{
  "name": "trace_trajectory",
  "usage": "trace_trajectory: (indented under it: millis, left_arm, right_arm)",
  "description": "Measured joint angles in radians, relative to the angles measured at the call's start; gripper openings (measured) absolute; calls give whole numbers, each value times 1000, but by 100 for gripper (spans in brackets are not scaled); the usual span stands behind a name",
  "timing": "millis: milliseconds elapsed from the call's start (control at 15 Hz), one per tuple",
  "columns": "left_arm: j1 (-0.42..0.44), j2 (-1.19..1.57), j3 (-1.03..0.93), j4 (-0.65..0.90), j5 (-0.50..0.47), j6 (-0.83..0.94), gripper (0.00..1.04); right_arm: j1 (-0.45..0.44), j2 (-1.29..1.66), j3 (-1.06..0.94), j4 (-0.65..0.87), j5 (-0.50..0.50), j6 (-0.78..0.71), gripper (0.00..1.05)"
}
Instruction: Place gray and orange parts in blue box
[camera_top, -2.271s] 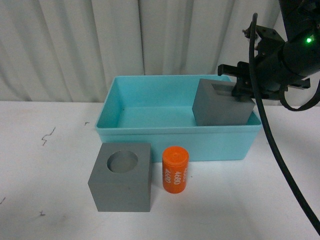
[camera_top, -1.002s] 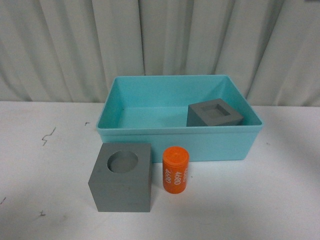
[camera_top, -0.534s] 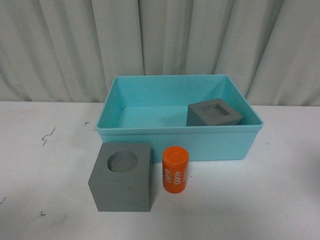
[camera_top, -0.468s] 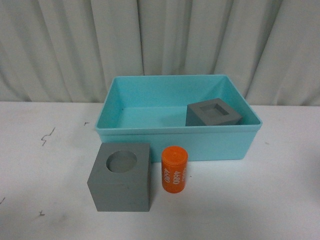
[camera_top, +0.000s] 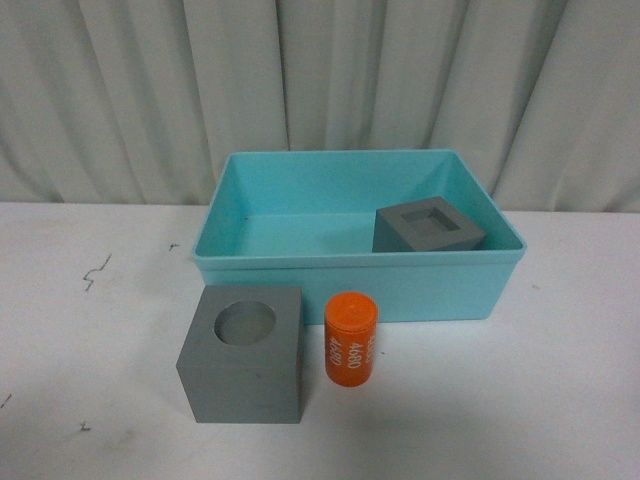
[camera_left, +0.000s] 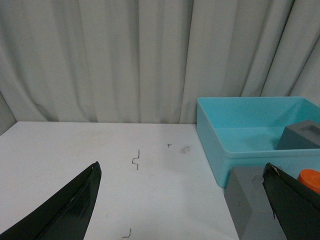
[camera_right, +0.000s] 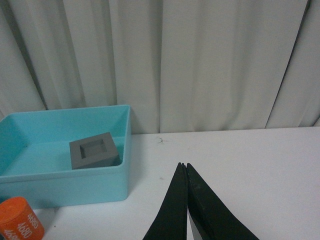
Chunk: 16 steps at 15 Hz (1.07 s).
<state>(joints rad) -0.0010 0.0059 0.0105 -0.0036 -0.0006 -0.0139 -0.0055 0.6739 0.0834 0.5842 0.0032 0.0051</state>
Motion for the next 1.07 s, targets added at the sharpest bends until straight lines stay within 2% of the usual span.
trace_trajectory:
  millis: [200,267,735,1069]
  left_arm:
    - [0,0,0,0,0,0,98]
    - [0,0,0,0,0,0,98]
    - [0,0,0,0,0,0,98]
    - [0,0,0,0,0,0,98]
  right_arm:
    - [0,-132,-38,-93,0,0,2]
    - [0,-150,-74,-61,0,0,2]
    - [0,-392,-74,-300,0,0,2]
    - [0,-482,-74,-392,0,0,2]
